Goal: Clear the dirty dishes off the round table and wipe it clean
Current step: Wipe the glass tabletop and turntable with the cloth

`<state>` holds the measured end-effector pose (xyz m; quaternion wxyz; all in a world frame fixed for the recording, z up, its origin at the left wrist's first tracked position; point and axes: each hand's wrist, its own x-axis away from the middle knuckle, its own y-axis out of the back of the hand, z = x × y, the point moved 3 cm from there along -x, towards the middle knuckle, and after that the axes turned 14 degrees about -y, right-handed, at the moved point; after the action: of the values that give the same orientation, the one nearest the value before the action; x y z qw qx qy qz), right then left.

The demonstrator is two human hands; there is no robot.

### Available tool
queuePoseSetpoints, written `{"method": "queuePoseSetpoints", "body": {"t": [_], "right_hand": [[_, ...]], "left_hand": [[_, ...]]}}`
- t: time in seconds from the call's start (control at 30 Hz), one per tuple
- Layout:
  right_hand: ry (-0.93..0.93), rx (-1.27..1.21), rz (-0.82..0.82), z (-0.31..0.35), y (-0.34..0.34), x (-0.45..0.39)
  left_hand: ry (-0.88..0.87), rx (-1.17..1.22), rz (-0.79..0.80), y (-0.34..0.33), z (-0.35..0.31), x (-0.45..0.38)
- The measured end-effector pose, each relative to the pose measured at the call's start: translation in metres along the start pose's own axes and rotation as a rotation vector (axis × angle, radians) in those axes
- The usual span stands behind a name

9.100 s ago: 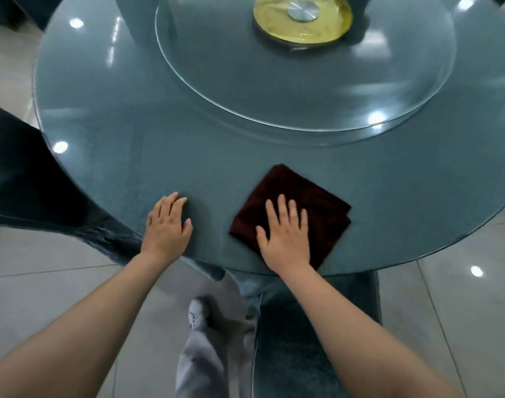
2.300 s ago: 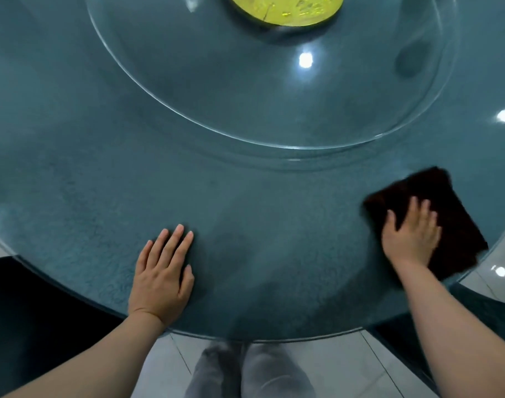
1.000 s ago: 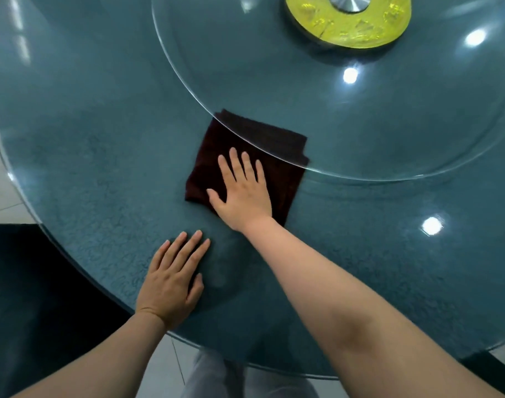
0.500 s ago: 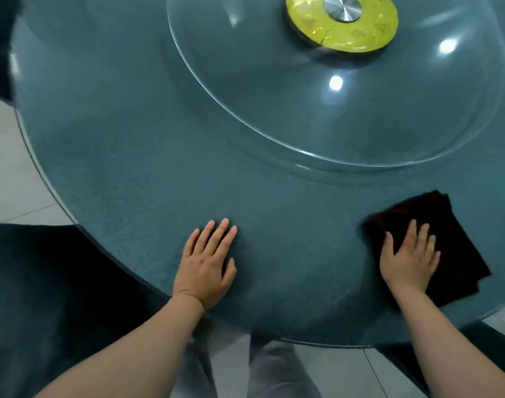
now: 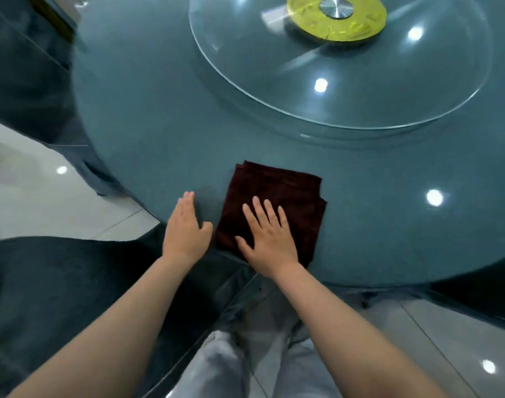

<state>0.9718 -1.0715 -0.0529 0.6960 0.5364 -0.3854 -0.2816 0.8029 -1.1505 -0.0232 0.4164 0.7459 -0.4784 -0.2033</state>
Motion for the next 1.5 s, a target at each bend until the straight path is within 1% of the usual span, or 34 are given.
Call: {"method": "queuePoseSetpoints", "body": {"t": [0.07,0.1,0.13,0.23,0.27,0.33,0.37,0.43,0.5,0.57,0.63,0.7,0.73,0.8,0.83,0.9,0.97,1.03,1.07,1.13,1.17,1.23,1.3,1.4,1.47,1.5], "right_hand": [[-0.005,0.011,-0.013,-0.021,0.002,0.01],[-0.06,0.018,-0.029,-0.042,0.002,0.017],[-0.159,0.021,-0.043,-0.069,0.002,0.027],[-0.5,0.009,-0.05,-0.165,0.003,0.077],[-0.554,0.01,-0.022,-0.19,0.005,0.095],[-0.585,0.021,0.031,-0.211,0.008,0.111],[-0.575,0.024,0.032,-0.206,0.006,0.109],[-0.493,0.027,0.012,-0.168,0.004,0.092],[-0.282,0.025,-0.051,-0.1,-0.004,0.062],[-0.087,-0.008,-0.041,-0.009,-0.01,0.026],[0.034,-0.045,-0.028,0.075,-0.011,-0.008],[0.085,-0.036,0.012,0.12,-0.007,-0.031],[0.091,-0.016,0.011,0.124,-0.007,-0.036],[0.107,-0.012,0.003,0.106,-0.006,-0.027],[0.104,-0.009,0.002,0.087,-0.007,-0.016],[0.023,0.002,-0.021,0.035,-0.009,0.01],[-0.099,0.019,-0.035,-0.026,-0.009,0.034],[-0.192,0.045,-0.015,-0.078,-0.006,0.056],[-0.213,0.056,0.003,-0.095,-0.005,0.063],[-0.242,0.059,0.006,-0.104,-0.004,0.065],[-0.263,0.056,-0.008,-0.098,-0.005,0.06],[-0.257,0.034,-0.043,-0.063,-0.005,0.046],[-0.168,0.014,-0.031,-0.015,-0.008,0.013],[-0.051,-0.049,-0.051,0.059,-0.002,-0.051],[-0.009,-0.045,-0.023,0.089,0.005,-0.084],[0.019,-0.02,-0.004,0.093,0.006,-0.092]], "left_hand": [[0.007,-0.186,0.137,0.012,0.029,0.007],[-0.004,-0.26,0.207,0.015,0.037,0.011],[-0.028,-0.307,0.262,0.017,0.042,0.013],[-0.056,-0.276,0.322,0.021,0.043,0.01],[-0.051,-0.265,0.336,0.022,0.042,0.008],[-0.056,-0.273,0.351,0.026,0.043,0.006],[-0.068,-0.275,0.357,0.029,0.044,0.005],[-0.08,-0.258,0.36,0.033,0.046,0.004],[-0.074,-0.206,0.361,0.035,0.048,0.003],[-0.071,-0.154,0.349,0.035,0.052,0.001],[-0.065,-0.077,0.33,0.035,0.055,0.0],[-0.052,-0.008,0.292,0.042,0.057,-0.003],[-0.064,-0.003,0.285,0.046,0.059,-0.004],[-0.126,-0.061,0.325,0.054,0.063,-0.005],[-0.161,-0.117,0.358,0.055,0.065,-0.004],[-0.188,-0.194,0.377,0.053,0.069,-0.004],[-0.14,-0.223,0.319,0.051,0.071,-0.011],[-0.085,-0.244,0.228,0.046,0.073,-0.022],[-0.07,-0.249,0.193,0.043,0.072,-0.029],[-0.076,-0.252,0.159,0.038,0.071,-0.049],[-0.087,-0.247,0.152,0.035,0.069,-0.062],[-0.104,-0.249,0.123,0.035,0.068,-0.081],[-0.091,-0.251,0.066,0.032,0.071,-0.097],[-0.096,-0.326,-0.013,0.026,0.074,-0.1],[-0.098,-0.332,-0.032,0.025,0.076,-0.1],[-0.096,-0.33,-0.033,0.026,0.077,-0.1]]}}
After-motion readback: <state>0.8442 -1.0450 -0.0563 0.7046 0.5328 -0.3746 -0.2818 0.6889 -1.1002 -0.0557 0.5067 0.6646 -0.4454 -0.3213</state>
